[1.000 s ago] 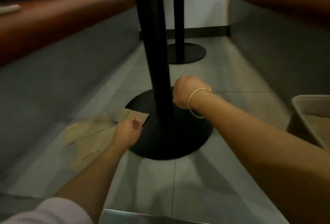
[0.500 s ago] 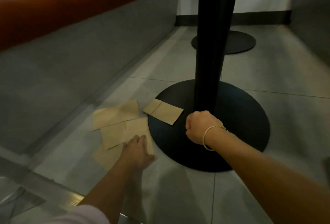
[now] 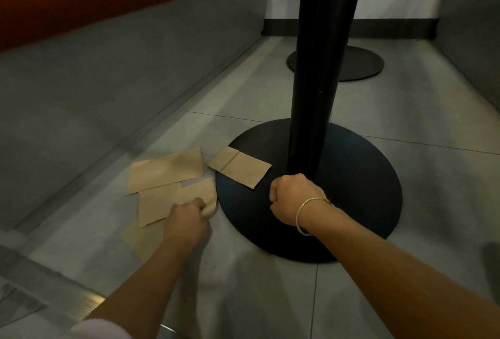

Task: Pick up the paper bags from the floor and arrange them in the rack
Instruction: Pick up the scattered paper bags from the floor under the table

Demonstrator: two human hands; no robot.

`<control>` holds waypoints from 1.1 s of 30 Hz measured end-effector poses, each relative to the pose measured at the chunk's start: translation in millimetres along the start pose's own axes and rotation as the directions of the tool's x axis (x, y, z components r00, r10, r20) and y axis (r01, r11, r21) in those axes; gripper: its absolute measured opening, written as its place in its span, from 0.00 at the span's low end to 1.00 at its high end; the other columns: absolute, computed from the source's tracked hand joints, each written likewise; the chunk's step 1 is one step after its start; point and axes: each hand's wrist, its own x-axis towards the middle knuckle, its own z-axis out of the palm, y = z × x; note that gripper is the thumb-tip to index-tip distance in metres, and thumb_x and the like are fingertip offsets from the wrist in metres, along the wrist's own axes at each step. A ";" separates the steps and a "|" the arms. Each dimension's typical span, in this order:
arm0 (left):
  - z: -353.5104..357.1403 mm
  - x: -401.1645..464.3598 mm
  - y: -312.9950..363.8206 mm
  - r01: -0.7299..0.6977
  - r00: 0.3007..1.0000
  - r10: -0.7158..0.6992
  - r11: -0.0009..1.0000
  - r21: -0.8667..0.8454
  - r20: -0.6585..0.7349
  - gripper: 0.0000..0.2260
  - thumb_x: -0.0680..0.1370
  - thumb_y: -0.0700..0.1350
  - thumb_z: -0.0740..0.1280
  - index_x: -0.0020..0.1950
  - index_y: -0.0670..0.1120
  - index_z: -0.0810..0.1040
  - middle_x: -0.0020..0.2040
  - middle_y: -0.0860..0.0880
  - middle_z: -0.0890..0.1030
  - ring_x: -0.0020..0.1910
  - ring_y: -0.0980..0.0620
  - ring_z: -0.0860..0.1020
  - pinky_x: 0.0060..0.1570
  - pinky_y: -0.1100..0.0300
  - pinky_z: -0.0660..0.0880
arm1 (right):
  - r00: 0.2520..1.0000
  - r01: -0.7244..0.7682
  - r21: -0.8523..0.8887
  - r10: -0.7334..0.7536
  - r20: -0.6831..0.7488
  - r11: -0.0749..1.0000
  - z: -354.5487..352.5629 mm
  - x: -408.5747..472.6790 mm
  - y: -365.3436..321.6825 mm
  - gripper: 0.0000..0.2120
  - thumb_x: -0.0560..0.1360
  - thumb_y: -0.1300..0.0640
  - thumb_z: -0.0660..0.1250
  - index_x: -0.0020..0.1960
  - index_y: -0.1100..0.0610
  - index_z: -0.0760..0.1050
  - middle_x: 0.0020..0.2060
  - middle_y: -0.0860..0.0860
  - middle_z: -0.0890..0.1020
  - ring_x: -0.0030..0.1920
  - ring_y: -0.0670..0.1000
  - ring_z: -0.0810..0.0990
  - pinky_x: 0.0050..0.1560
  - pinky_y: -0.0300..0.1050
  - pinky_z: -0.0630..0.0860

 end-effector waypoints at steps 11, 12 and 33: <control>-96.2 14.1 62.7 -0.252 0.816 -0.090 0.833 -0.492 -0.570 0.05 0.72 0.37 0.63 0.39 0.43 0.77 0.35 0.42 0.79 0.38 0.43 0.75 0.44 0.54 0.73 | 0.892 0.271 0.173 -0.179 -0.415 0.947 -13.4 -4.3 2.5 0.39 0.72 0.56 0.70 0.75 0.49 0.51 0.69 0.52 0.62 0.68 0.54 0.66 0.61 0.49 0.73; -97.3 14.9 70.3 -0.316 0.839 0.010 0.823 -0.472 -0.544 0.06 0.72 0.37 0.63 0.40 0.46 0.77 0.36 0.45 0.79 0.38 0.45 0.76 0.44 0.55 0.74 | 0.859 0.325 0.189 -0.206 -0.468 0.927 -16.4 -5.3 2.0 0.40 0.72 0.55 0.71 0.75 0.49 0.50 0.69 0.52 0.63 0.67 0.53 0.66 0.61 0.48 0.72; 25.1 67.1 94.8 -0.135 0.963 0.126 0.991 0.020 0.239 0.21 0.82 0.48 0.57 0.74 0.44 0.61 0.71 0.43 0.66 0.69 0.43 0.65 0.64 0.51 0.66 | 0.886 0.027 0.142 0.042 -0.462 0.989 -36.8 -20.6 56.8 0.16 0.77 0.59 0.62 0.65 0.52 0.72 0.57 0.54 0.77 0.54 0.55 0.78 0.53 0.50 0.79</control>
